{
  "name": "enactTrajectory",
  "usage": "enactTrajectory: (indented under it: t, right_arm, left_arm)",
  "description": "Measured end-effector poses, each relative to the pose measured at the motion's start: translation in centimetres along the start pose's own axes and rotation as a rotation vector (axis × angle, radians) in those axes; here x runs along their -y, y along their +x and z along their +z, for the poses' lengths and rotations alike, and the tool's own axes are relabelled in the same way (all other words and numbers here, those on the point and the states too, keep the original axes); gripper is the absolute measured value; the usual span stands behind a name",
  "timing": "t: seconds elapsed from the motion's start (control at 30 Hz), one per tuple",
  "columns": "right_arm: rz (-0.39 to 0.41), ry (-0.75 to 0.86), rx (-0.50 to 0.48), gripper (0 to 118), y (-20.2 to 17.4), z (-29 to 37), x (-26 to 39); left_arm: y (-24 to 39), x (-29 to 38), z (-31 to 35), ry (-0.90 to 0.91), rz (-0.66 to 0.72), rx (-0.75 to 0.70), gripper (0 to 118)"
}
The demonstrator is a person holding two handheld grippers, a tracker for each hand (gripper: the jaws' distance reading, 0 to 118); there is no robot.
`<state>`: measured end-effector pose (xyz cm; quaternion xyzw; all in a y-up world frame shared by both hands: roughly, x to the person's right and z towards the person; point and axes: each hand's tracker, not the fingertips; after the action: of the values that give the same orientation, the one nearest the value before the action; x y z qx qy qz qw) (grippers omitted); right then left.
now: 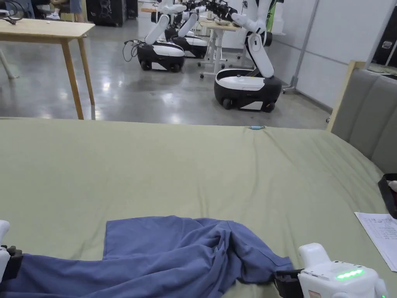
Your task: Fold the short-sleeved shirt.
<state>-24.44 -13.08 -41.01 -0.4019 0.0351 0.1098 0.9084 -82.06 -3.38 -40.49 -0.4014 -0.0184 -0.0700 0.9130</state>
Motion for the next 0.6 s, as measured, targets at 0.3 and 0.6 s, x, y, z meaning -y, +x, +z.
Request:
enactTrajectory:
  t: [0.3,0.6]
  right_arm:
    - [-0.089,-0.001,-0.051,6,2.3,-0.2,-1.3]
    - [-0.128,0.141,-0.073,6,3.0,7.5,-4.0]
  left_arm:
    - [-0.1,0.7,-0.3,-0.011,0.015,-0.049,1]
    - [-0.4,-1.8,4.4,0.092,0.012,-0.054,0]
